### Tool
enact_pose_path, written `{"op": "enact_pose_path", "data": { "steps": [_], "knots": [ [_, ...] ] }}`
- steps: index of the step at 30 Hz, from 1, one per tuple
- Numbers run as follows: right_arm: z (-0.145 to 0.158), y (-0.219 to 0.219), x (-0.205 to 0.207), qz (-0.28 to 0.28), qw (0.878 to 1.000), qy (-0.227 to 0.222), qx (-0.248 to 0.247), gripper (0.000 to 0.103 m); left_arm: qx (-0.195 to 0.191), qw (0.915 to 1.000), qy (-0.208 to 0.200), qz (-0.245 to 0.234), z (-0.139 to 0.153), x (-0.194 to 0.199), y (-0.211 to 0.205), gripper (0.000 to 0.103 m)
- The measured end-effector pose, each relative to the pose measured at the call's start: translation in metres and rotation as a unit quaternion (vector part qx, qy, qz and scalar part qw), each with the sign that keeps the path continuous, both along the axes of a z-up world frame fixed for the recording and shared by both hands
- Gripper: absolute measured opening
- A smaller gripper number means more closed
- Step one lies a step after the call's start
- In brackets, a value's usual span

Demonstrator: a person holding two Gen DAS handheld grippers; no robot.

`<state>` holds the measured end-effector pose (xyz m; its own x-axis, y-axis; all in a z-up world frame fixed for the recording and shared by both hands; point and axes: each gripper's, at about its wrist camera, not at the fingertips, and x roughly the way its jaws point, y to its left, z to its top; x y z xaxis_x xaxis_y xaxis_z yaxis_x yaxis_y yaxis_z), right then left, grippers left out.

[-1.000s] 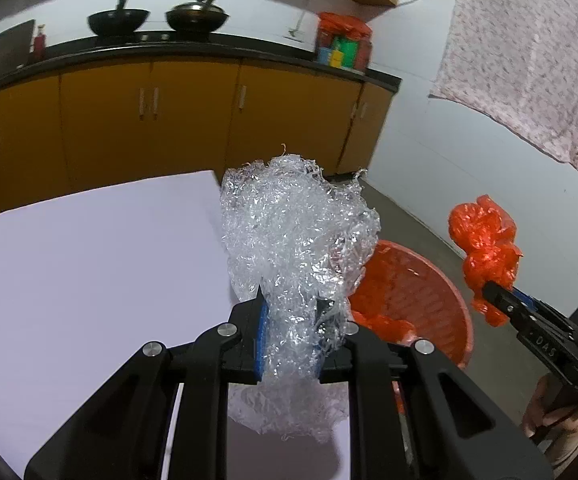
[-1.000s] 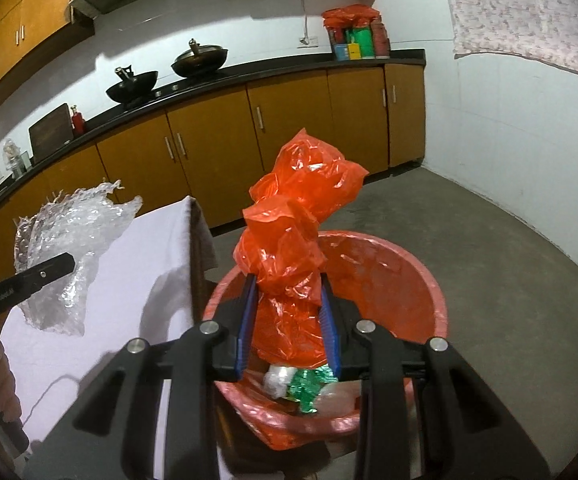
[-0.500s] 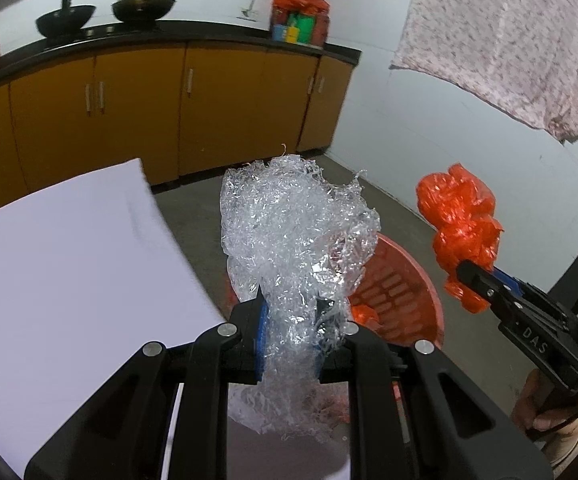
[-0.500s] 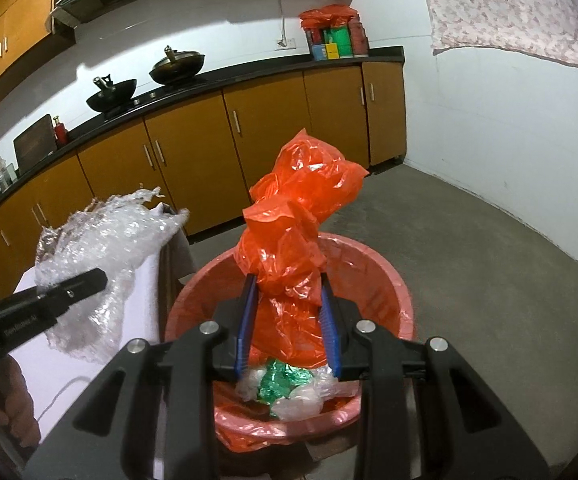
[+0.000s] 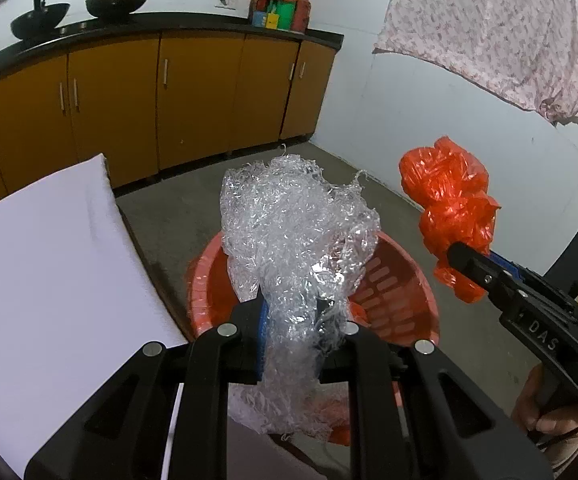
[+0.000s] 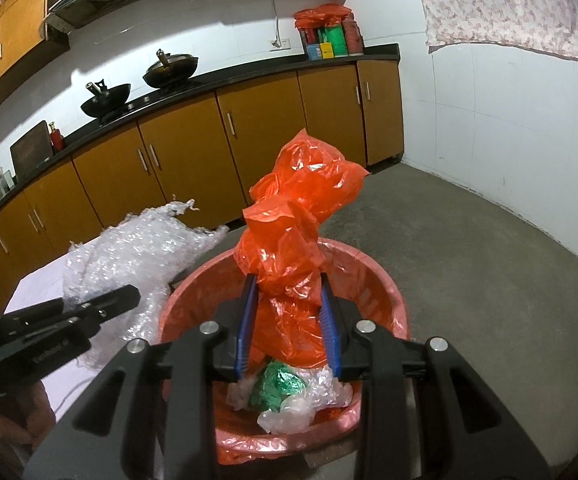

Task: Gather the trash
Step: 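Open both tools over the wastebasket to drop the bubble wrap and orange bag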

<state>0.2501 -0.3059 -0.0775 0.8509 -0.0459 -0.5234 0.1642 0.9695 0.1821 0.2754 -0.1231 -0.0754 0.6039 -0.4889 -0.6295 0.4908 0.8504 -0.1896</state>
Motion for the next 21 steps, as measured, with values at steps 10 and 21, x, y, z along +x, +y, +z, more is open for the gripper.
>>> {"op": "enact_pose_path", "data": {
  "steps": [10,21],
  "knots": [
    [-0.007,-0.003,0.009,0.000,1.000,-0.002,0.007,0.032,0.010,0.9998,0.013,-0.013,-0.012,0.010,-0.009,0.017],
    [-0.014,-0.010,0.011,-0.001,1.000,-0.010,0.028,0.054,0.016,0.9994,0.027,-0.011,-0.024,0.017,-0.010,0.054]
  ]
}}
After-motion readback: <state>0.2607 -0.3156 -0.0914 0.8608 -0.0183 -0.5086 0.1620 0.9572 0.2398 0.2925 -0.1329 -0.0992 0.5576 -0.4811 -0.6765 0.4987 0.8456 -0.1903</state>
